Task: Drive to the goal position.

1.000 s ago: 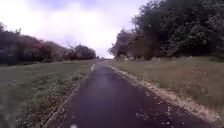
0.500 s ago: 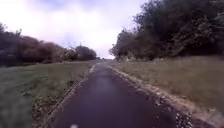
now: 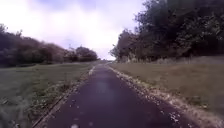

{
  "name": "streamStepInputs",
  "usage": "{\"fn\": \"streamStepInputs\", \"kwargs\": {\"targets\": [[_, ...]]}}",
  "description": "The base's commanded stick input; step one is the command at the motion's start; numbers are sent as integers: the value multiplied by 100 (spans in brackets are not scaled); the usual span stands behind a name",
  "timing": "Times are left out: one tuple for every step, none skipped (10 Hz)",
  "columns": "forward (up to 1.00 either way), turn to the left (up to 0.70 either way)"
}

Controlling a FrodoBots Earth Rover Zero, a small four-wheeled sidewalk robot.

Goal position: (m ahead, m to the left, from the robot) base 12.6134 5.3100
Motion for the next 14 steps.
{"fn": "streamStepInputs", "kwargs": {"targets": [[85, 0], [85, 0], [85, 0], [85, 0], [85, 0], [85, 0], [85, 0], [85, 0], [85, 0], [85, 0], [85, 0], [85, 0], [85, 0], [85, 0]]}}
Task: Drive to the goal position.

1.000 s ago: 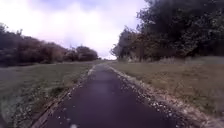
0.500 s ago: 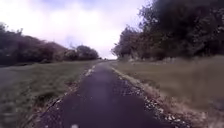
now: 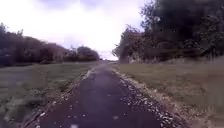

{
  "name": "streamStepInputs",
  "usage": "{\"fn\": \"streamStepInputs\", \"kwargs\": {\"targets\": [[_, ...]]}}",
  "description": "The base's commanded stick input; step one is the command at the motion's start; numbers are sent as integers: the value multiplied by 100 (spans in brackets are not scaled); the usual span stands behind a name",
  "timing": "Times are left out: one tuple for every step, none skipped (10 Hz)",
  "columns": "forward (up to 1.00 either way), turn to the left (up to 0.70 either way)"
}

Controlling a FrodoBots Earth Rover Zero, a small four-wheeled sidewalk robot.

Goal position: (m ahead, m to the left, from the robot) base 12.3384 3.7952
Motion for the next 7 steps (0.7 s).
{"fn": "streamStepInputs", "kwargs": {"targets": [[85, 0], [85, 0], [85, 0], [85, 0], [85, 0], [85, 0], [85, 0]]}}
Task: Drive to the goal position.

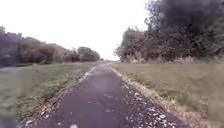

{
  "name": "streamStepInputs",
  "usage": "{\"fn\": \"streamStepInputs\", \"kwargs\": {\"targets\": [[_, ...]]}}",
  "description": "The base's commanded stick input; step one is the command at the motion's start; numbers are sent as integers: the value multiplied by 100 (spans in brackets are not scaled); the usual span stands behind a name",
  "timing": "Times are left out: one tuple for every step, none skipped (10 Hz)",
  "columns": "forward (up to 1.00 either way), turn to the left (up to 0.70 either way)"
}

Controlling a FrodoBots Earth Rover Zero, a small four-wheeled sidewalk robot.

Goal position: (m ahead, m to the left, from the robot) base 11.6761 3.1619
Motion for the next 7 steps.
{"fn": "streamStepInputs", "kwargs": {"targets": [[85, 0], [85, 0], [85, 0], [85, 0], [85, 0], [85, 0], [85, 0]]}}
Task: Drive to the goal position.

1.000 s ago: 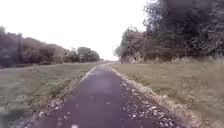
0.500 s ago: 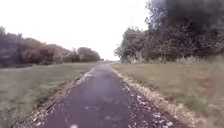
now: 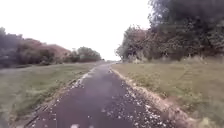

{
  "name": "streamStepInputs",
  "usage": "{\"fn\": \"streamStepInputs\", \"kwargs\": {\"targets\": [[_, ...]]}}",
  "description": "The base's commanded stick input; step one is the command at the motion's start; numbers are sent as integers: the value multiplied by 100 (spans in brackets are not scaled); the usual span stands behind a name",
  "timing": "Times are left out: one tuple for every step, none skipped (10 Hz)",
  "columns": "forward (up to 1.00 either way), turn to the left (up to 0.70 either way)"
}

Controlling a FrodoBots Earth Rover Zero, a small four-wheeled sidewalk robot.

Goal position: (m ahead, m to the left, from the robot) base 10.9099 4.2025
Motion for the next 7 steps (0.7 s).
{"fn": "streamStepInputs", "kwargs": {"targets": [[85, 0], [85, 0], [85, 0], [85, 0], [85, 0], [85, 0], [85, 0]]}}
